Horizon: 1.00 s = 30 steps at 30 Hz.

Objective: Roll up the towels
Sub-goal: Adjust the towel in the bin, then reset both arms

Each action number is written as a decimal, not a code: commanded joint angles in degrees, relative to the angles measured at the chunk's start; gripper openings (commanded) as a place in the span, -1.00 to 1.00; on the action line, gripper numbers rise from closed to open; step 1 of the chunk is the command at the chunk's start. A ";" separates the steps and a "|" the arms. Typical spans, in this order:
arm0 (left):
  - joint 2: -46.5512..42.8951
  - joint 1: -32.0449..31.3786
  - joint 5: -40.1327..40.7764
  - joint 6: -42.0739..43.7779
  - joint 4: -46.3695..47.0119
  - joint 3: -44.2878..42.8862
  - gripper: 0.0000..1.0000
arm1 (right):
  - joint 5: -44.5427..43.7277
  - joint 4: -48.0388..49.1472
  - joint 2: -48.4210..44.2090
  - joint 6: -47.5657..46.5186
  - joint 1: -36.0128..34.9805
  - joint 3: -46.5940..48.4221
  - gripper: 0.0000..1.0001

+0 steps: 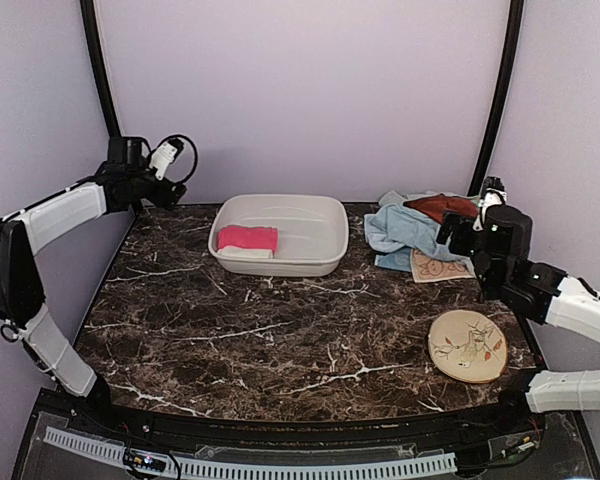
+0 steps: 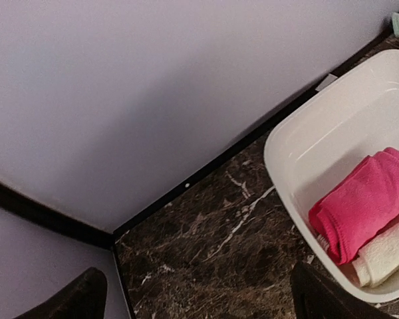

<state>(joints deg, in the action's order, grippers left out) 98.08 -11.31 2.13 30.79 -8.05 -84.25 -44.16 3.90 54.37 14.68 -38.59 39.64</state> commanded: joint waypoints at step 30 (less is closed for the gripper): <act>-9.17 13.13 -6.83 -26.49 77.29 68.36 0.98 | 22.87 72.16 26.80 -12.72 34.65 -31.30 1.00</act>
<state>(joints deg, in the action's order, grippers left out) 90.06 1.72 -8.58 6.59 69.06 -13.10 -36.64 64.73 73.65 4.82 -6.85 4.49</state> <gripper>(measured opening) 0.991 0.999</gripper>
